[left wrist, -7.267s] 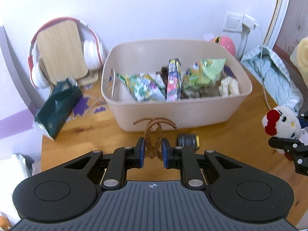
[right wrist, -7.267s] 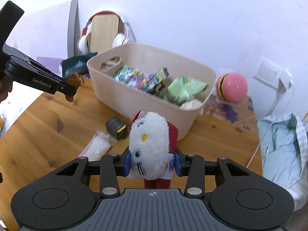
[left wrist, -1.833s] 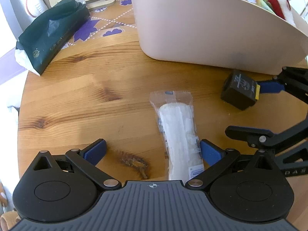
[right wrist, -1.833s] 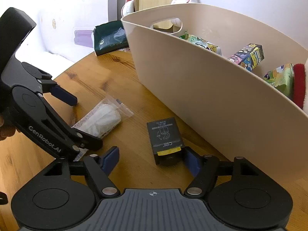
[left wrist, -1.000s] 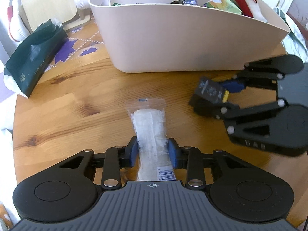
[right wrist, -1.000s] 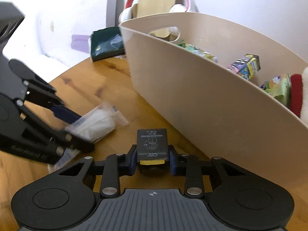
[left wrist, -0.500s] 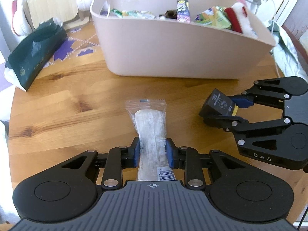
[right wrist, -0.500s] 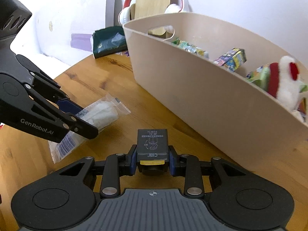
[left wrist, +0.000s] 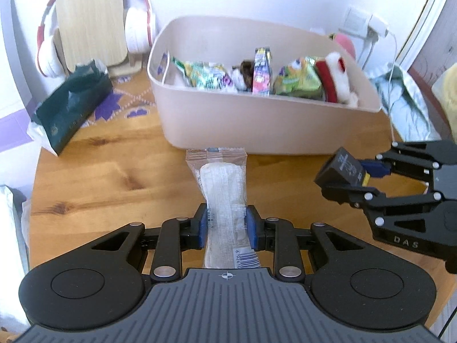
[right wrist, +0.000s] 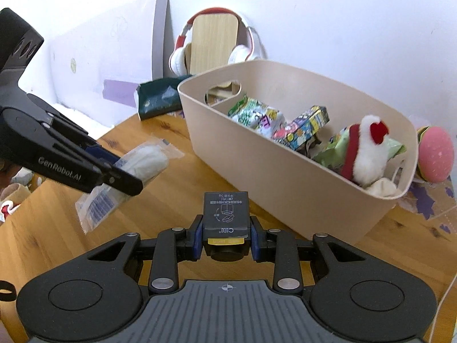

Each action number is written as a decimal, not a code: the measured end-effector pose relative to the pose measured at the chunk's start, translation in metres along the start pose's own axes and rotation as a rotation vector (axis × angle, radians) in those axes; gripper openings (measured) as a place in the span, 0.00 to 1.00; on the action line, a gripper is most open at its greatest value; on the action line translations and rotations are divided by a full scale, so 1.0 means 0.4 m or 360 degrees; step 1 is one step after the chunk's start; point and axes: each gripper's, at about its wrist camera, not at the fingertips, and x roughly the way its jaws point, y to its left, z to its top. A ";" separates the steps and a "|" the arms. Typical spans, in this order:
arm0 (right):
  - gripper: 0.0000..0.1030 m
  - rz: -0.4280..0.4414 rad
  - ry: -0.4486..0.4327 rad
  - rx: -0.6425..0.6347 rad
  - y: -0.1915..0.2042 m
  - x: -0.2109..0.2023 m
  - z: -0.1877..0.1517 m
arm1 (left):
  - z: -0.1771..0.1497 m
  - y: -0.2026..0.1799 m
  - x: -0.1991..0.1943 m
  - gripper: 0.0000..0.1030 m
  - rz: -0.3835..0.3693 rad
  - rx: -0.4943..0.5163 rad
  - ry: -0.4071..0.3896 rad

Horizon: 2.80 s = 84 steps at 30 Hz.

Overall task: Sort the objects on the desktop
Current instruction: 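Lift the wrapped pad and black-yellow box over the basket with both tools, then open both tools to drop the pad and small box into the basket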

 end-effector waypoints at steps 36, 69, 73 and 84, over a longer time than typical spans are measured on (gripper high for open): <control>0.29 -0.0305 -0.0290 0.0136 -0.158 -0.017 0.221 | 0.322 -0.050 0.047 0.26 0.0035 0.0175 -0.0359; 0.87 -0.0304 -0.0123 0.0264 -0.156 0.039 0.182 | 0.302 -0.058 0.155 0.68 0.0074 0.0117 -0.0007; 0.87 -0.0317 -0.0115 0.0264 -0.148 0.022 0.177 | 0.296 -0.069 0.132 0.68 0.0074 0.0105 -0.0024; 1.00 -0.0346 -0.0141 0.0300 -0.138 -0.028 0.157 | 0.263 -0.097 0.056 0.68 0.0104 0.0122 -0.0064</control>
